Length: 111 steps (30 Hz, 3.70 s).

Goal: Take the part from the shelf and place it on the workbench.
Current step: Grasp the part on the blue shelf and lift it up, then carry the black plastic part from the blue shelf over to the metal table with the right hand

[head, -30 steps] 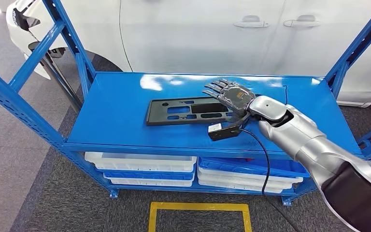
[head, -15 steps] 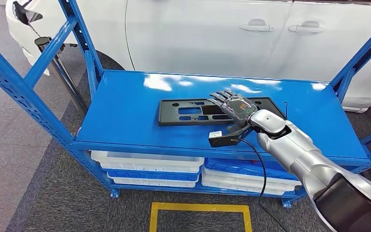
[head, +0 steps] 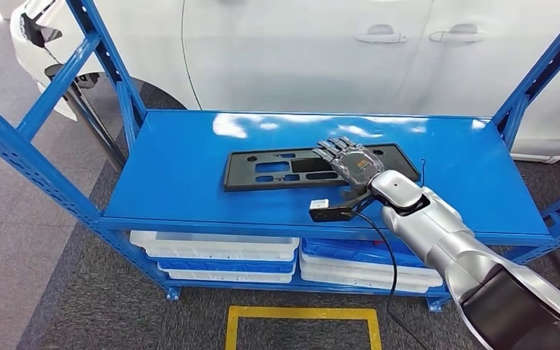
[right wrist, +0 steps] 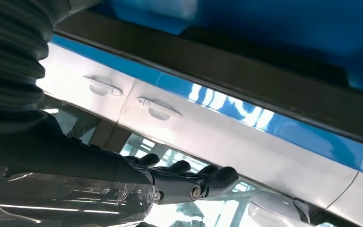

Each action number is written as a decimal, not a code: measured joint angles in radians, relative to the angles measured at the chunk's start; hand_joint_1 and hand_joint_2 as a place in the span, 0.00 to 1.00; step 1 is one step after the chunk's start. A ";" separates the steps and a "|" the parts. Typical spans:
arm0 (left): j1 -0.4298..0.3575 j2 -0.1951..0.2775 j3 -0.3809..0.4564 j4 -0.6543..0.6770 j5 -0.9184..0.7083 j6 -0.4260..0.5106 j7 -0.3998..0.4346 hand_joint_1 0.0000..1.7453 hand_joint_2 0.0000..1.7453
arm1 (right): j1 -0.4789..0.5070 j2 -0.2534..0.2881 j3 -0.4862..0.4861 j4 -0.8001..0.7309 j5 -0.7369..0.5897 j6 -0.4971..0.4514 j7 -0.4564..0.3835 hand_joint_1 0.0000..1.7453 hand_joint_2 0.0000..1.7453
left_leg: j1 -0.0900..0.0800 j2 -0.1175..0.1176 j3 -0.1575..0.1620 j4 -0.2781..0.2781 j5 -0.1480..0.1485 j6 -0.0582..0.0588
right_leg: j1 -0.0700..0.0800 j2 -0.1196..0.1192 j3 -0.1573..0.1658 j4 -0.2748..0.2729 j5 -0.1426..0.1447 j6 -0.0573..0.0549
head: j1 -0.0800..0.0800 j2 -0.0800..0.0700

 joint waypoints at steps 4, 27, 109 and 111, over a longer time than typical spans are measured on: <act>0.001 0.000 0.000 0.000 -0.002 0.001 0.008 0.00 0.00 | -0.003 0.026 -0.005 0.039 0.013 -0.004 0.018 0.00 1.00 | 0.004 0.000 0.013 -0.037 0.059 -0.002 | 0.000 0.001 0.003 0.005 -0.005 0.003 | 0.000 0.000; -0.013 0.000 -0.002 0.000 -0.007 0.003 0.007 0.00 0.00 | -0.058 0.071 -0.031 0.158 0.048 0.031 0.026 1.00 1.00 | -0.005 -0.001 0.089 -0.209 0.110 0.014 | 0.003 0.000 -0.003 0.008 -0.005 0.011 | 0.000 0.000; -0.055 0.024 -0.009 0.000 0.009 0.105 0.010 0.00 1.00 | 0.920 0.148 -0.394 -1.355 -1.078 0.415 -0.367 0.89 1.00 | 0.003 0.003 0.143 -0.245 0.102 0.043 | 0.001 0.003 -0.122 0.313 -0.161 0.042 | 0.000 0.000; -0.055 0.024 -0.007 0.000 0.021 0.098 0.023 0.00 1.00 | 0.912 0.158 -0.392 -1.346 -1.085 0.417 -0.355 0.89 1.00 | 0.003 0.002 0.145 -0.244 0.101 0.041 | -0.003 0.002 -0.081 0.237 -0.108 0.042 | 0.000 0.000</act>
